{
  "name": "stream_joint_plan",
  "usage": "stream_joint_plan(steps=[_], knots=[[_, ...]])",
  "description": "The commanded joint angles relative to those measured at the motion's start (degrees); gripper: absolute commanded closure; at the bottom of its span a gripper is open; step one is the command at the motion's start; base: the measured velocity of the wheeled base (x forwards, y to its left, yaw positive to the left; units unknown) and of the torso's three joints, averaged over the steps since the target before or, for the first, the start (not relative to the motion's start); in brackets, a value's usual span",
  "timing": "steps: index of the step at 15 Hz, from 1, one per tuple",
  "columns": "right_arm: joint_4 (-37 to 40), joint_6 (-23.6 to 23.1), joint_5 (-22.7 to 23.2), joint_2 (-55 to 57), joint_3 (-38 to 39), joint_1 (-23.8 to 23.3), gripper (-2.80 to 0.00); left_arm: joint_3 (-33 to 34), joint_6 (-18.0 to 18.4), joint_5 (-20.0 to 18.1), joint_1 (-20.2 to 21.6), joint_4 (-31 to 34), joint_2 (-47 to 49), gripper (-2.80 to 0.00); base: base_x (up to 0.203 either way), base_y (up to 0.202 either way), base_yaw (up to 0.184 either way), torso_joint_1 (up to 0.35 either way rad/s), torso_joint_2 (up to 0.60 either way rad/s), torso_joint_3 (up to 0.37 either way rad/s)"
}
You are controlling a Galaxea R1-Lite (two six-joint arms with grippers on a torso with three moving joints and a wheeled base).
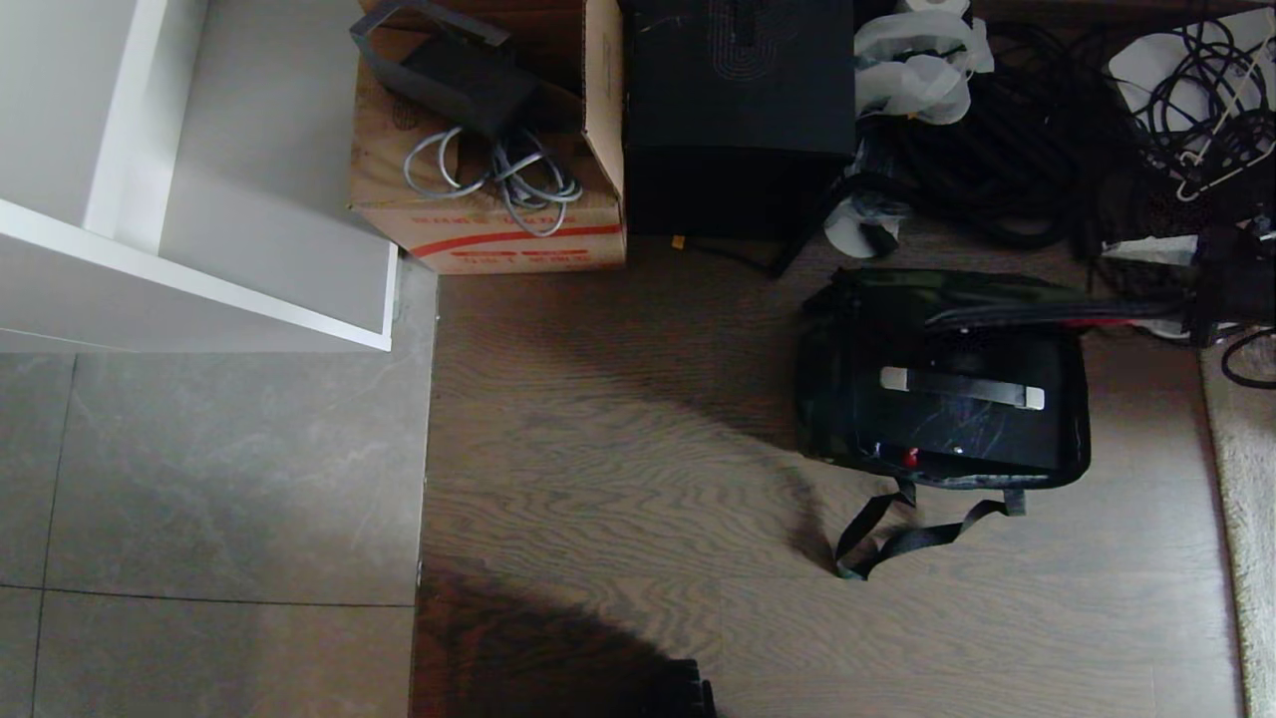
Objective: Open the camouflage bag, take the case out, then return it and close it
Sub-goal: Open the top of the storage box
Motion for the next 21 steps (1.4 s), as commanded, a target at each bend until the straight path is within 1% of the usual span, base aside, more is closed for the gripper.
stream_joint_plan(steps=[1, 3, 4, 5, 7, 13, 14, 15, 16, 19, 21], knots=[[-8.6, 7.8, 0.0, 0.8, -0.5, -0.4, -2.80, 0.0, 0.0, 0.0, 0.0, 0.0, 0.1, 0.00, 0.000, 0.000, 0.000, 0.000, 0.00, 0.000], [-17.7, 15.4, -0.4, 1.5, -0.5, -0.9, -2.80, 0.0, 0.0, 0.1, 0.0, 0.0, 0.1, 0.00, 0.000, 0.000, 0.000, 0.000, 0.00, 0.000], [-21.6, 18.5, -1.5, 1.8, -0.5, -1.0, -2.80, 0.0, 0.0, 0.1, 0.0, 0.0, 0.1, 0.00, 0.000, 0.000, 0.000, 0.000, 0.00, 0.000], [-24.3, 20.1, -3.4, 2.5, -0.4, -1.1, -2.80, 0.0, 0.0, 0.0, 0.0, 0.0, 0.1, 0.00, 0.000, 0.000, 0.000, 0.000, 0.00, 0.000], [-27.5, 20.2, -4.4, 3.5, -0.2, -1.1, -2.80, 0.0, 0.0, 0.1, 0.0, 0.0, 0.1, 0.00, 0.000, 0.000, 0.000, 0.000, 0.00, 0.000], [-30.9, 19.9, -5.0, 5.1, 0.7, -0.9, -2.80, 0.0, 0.0, 0.1, 0.0, 0.0, 0.1, 0.00, 0.000, 0.000, 0.000, 0.000, 0.00, 0.000], [-31.2, 19.9, -5.8, 5.4, 0.7, -0.8, -2.80, 0.0, 0.0, 0.0, 0.0, 0.0, 0.1, 0.00, 0.000, 0.000, 0.000, 0.000, 0.00, 0.000], [-31.9, 20.0, -7.7, 5.9, 0.7, -0.6, -2.80, 0.0, 0.0, 0.1, 0.0, 0.0, 0.1, 0.00, 0.000, 0.000, 0.000, 0.000, 0.00, 0.000], [-32.6, 19.9, -8.4, 6.3, 0.7, -0.3, -2.80, 0.0, 0.0, 0.0, 0.0, 0.0, 0.1, 0.00, 0.000, 0.000, 0.000, 0.000, 0.00, 0.000], [-38.8, 19.2, -9.5, 8.8, 0.8, 1.1, -2.80, -0.1, 0.0, 0.0, 0.0, 0.0, 0.1, 0.00, 0.000, 0.000, 0.000, 0.000, 0.00, 0.000], [-41.1, 19.3, -12.2, 9.8, 0.7, 2.9, -2.80, 0.0, 0.0, 0.1, 0.0, 0.0, 0.1, 0.00, 0.000, 0.000, 0.000, 0.000, 0.00, 0.000]])
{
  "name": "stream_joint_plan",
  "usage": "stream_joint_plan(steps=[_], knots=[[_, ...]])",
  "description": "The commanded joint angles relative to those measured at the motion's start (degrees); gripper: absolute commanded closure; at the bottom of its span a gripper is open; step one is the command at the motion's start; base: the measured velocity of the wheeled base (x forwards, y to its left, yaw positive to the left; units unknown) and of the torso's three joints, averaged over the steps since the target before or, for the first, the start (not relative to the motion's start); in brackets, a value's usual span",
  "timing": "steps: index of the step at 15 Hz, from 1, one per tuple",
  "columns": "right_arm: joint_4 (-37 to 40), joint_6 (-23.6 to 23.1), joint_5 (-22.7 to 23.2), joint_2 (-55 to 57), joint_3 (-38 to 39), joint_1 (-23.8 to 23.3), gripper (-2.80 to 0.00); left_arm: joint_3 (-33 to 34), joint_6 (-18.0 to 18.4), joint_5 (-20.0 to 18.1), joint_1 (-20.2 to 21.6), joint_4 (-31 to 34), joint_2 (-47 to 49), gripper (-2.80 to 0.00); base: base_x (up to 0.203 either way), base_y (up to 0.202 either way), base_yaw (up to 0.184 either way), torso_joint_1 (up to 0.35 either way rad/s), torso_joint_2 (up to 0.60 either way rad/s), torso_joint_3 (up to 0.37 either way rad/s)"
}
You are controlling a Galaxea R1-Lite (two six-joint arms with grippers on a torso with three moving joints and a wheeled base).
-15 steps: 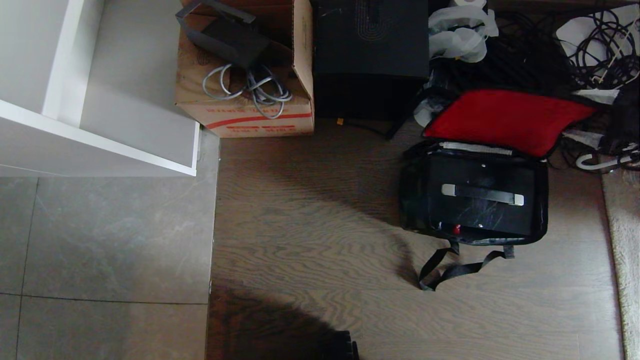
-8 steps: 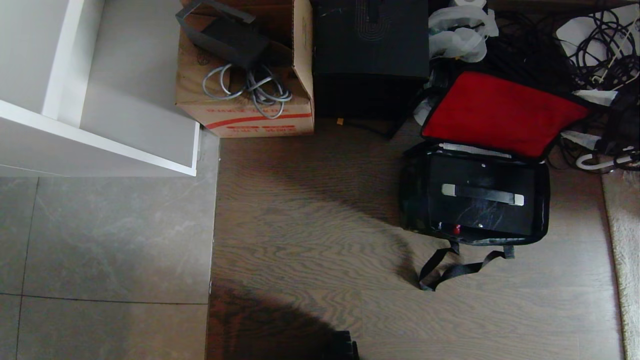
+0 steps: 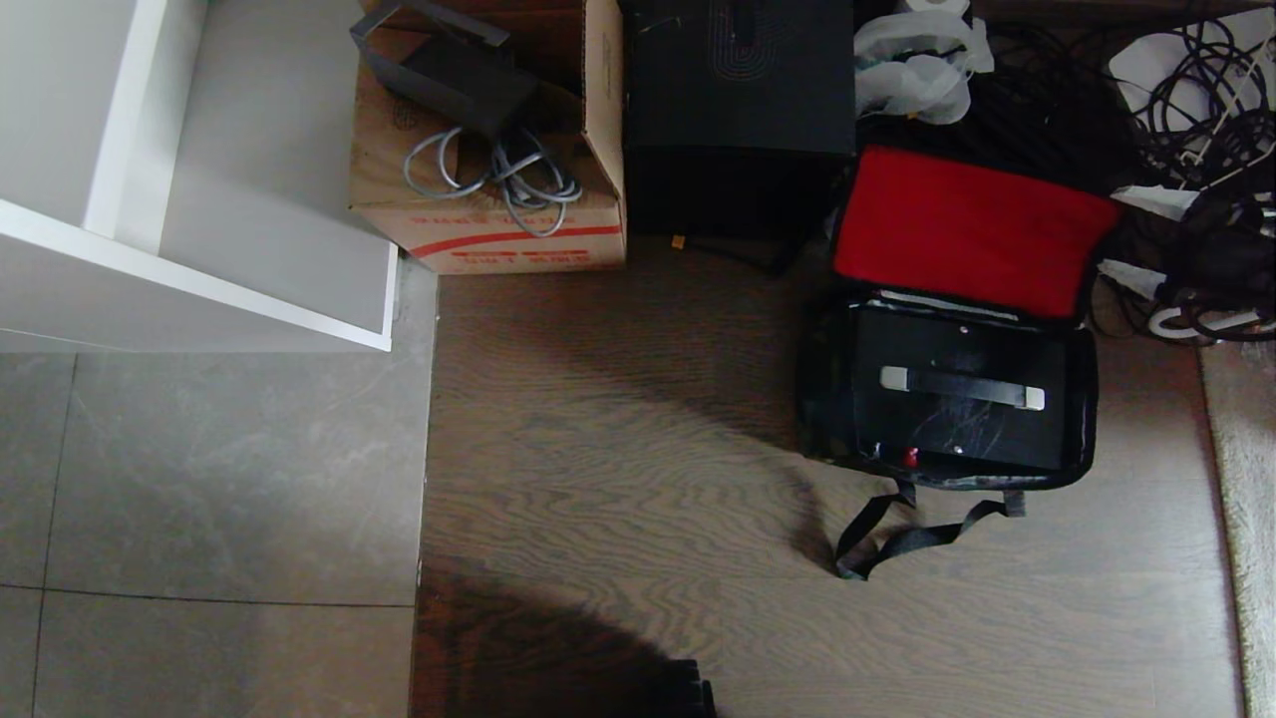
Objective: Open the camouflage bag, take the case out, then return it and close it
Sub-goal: Open the top of the storage box, then grip the handle
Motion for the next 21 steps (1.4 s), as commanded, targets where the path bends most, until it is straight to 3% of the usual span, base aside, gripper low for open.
stream_joint_plan(steps=[1, 5, 10, 11, 15, 18, 20, 21], knots=[[-1.8, 0.4, -1.1, 2.1, -0.2, 1.8, -2.80, 0.0, 0.0, 0.0, 0.0, 0.0, 0.1, 0.00, 0.000, 0.000, 0.000, 0.000, 0.00, 0.000], [-5.2, 0.7, -5.4, 5.5, -4.3, 3.6, -2.80, -0.1, 0.0, 0.0, 0.0, 0.0, 0.1, 0.00, 0.000, 0.000, 0.000, 0.000, 0.00, 0.000], [-5.7, 1.5, -5.9, 4.8, -3.9, 3.3, -2.80, -0.1, 0.0, 0.0, 0.0, 0.0, 0.0, 0.00, 0.000, 0.000, 0.000, 0.000, 0.00, 0.000], [-5.8, 2.7, -5.7, 3.6, -2.4, 3.0, 0.00, 0.0, 0.0, 0.0, 0.0, 0.0, 0.0, 0.00, 0.000, 0.000, 0.000, 0.000, 0.00, 0.000], [-2.6, 7.5, -3.2, -4.1, 6.0, 2.5, 0.00, 0.0, 0.0, -0.1, 0.0, 0.0, 0.0, 0.00, 0.000, 0.000, 0.000, 0.000, 0.00, 0.000], [4.8, 6.3, 0.0, -13.3, 15.7, 3.6, 0.00, 0.0, 0.0, -0.1, 0.0, 0.0, 0.1, 0.00, 0.000, 0.000, 0.000, 0.000, 0.00, 0.000], [7.2, -0.2, 1.4, -19.1, 26.0, 4.3, 0.00, 0.0, 0.0, -0.1, 0.0, 0.0, 0.0, 0.00, 0.000, 0.000, 0.000, 0.000, 0.00, 0.000], [8.3, -8.6, 1.6, -22.3, 31.4, 4.7, 0.00, 0.0, 0.0, -0.1, 0.0, 0.0, 0.1, 0.00, 0.000, 0.000, 0.000, 0.000, 0.00, 0.000]])
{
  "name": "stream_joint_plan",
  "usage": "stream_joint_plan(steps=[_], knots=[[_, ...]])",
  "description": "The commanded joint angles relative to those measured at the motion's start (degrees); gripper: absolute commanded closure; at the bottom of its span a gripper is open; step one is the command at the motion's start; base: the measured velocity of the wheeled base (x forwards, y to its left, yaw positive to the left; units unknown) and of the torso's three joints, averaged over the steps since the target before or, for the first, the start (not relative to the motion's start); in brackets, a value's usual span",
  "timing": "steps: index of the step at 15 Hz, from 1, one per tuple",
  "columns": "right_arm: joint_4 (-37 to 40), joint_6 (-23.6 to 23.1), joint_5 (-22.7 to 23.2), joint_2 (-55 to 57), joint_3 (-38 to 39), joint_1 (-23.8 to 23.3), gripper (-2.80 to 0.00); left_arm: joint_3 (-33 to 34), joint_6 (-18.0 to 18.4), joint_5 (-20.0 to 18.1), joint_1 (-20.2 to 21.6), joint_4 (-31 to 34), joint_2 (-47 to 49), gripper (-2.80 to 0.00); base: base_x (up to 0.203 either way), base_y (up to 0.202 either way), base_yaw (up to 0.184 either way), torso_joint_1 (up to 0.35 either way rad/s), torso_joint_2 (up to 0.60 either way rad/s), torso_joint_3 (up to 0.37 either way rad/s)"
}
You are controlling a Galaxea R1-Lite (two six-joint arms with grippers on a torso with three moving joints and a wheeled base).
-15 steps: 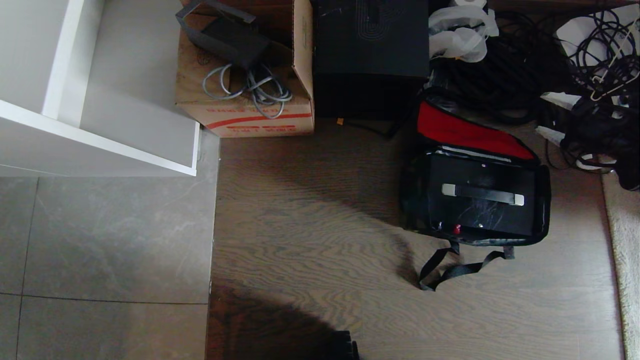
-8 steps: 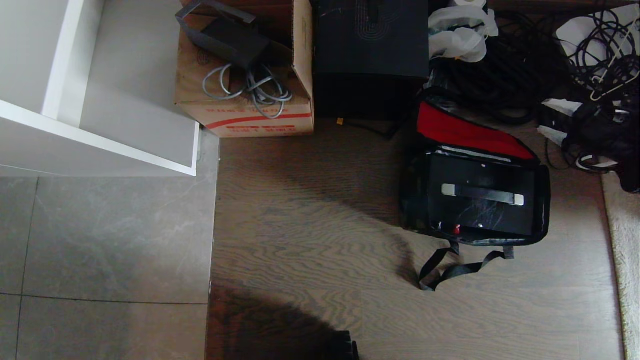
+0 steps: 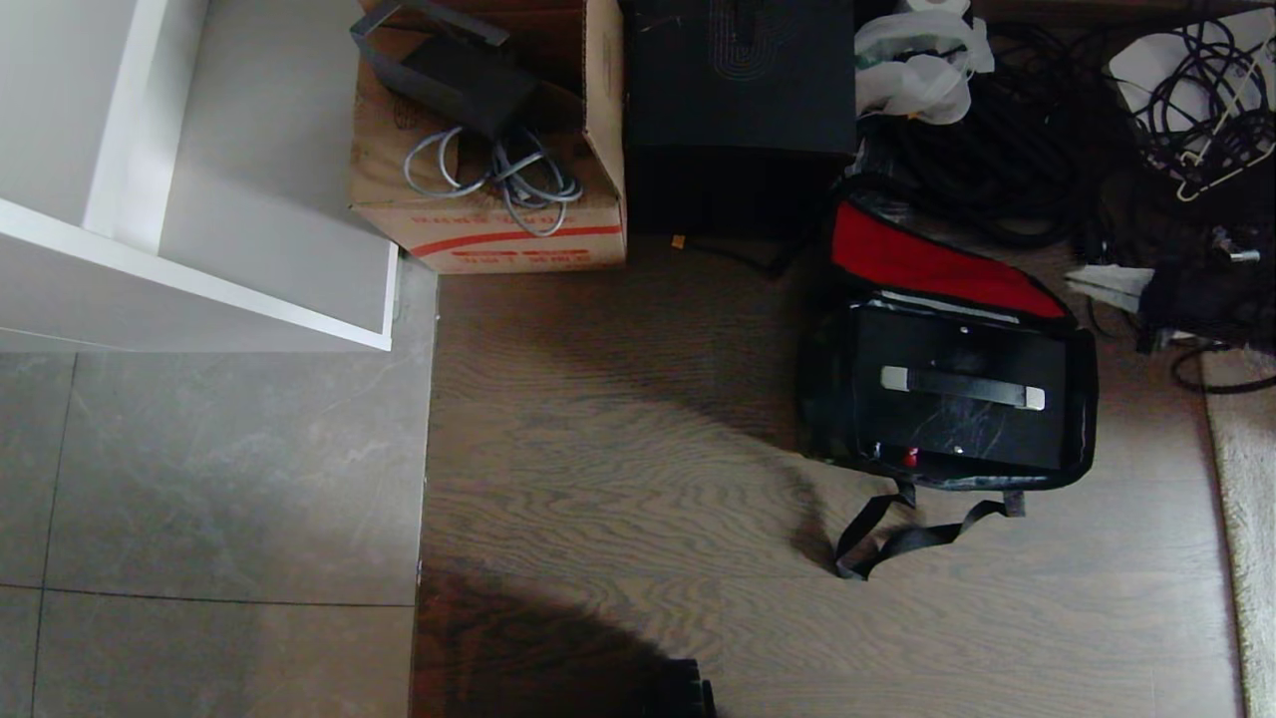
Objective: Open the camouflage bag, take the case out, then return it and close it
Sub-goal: Grip the handle
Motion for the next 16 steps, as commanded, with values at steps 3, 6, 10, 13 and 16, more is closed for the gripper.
stream_joint_plan(steps=[3, 6, 10, 13, 16], knots=[[9.4, -32.3, 0.3, -20.8, 20.9, 1.2, 0.00, 0.0, 0.0, 0.1, 0.0, 0.0, 0.0, 0.00, 0.000, 0.000, 0.000, 0.000, 0.00, 0.000], [22.4, -49.6, -1.9, -37.9, 31.5, 1.4, 0.00, 0.0, 0.0, 0.0, 0.0, 0.0, 0.1, 0.00, 0.000, 0.000, 0.000, 0.000, 0.00, 0.000], [32.3, -67.7, -15.5, -62.2, 48.5, 7.7, 0.00, 0.0, 0.0, 0.0, 0.0, 0.0, 0.1, 0.00, 0.000, 0.000, 0.000, 0.000, 0.00, 0.000], [37.7, -72.0, -31.6, -80.0, 58.4, 18.5, 0.00, 0.0, 0.0, 0.0, 0.0, 0.0, 0.0, 0.00, 0.000, 0.000, 0.000, 0.000, 0.00, 0.000], [45.7, -70.6, -44.5, -95.7, 64.7, 27.3, 0.00, 0.0, 0.0, 0.0, 0.0, 0.0, 0.0, 0.00, 0.000, 0.000, 0.000, 0.000, 0.00, 0.000]])
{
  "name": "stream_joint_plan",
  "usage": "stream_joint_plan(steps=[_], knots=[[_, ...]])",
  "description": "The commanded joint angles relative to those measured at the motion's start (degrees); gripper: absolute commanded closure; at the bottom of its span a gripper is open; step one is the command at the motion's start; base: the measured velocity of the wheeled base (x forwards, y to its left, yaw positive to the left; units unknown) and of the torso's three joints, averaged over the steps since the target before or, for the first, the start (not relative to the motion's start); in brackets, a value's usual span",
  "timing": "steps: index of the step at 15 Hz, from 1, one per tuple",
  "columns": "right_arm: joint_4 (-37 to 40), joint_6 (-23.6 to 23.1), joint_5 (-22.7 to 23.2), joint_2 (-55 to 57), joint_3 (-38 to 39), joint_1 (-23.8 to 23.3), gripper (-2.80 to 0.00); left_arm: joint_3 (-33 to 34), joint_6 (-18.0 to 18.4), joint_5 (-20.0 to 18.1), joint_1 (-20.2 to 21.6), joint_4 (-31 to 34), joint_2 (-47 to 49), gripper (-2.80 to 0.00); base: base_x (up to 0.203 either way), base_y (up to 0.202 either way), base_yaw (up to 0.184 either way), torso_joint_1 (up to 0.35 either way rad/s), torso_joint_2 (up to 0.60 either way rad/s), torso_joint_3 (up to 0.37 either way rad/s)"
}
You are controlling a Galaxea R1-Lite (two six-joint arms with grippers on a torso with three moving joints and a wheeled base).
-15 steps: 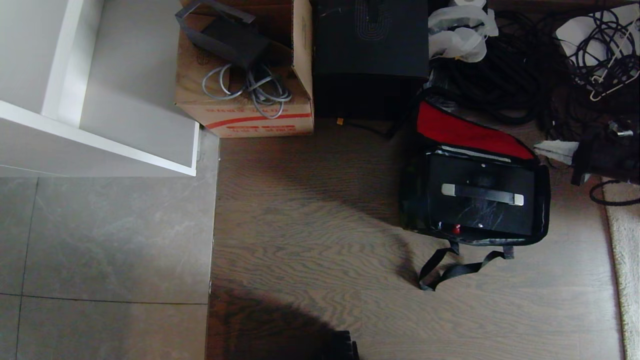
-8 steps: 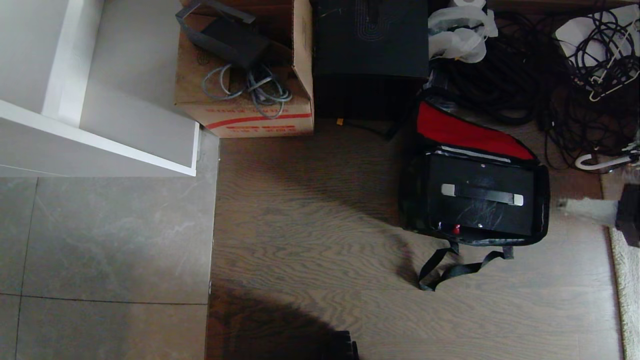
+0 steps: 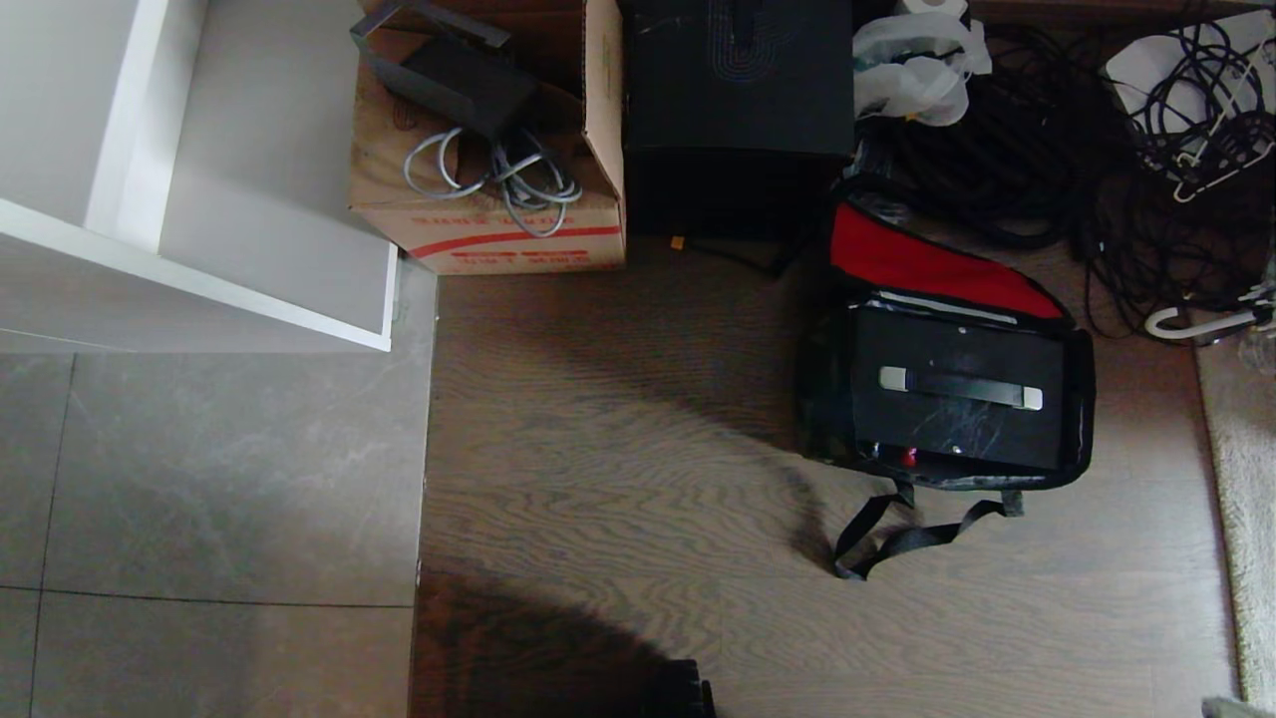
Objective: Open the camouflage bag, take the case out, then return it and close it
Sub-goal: Grip the handle
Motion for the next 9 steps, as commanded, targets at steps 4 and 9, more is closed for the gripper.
stream_joint_plan(steps=[4, 9], knots=[[-7.4, 2.0, -12.8, -16.5, 12.1, 6.8, 0.00, 0.0, 0.0, 0.0, 0.0, 0.0, 0.1, 0.00, 0.000, 0.000, 0.000, 0.000, 0.00, 0.000], [-8.7, 2.6, -12.7, -24.0, 13.1, 4.4, 0.00, 0.0, 0.0, 0.0, 0.0, 0.0, 0.1, 0.00, 0.000, 0.000, 0.000, 0.000, 0.00, 0.000]])
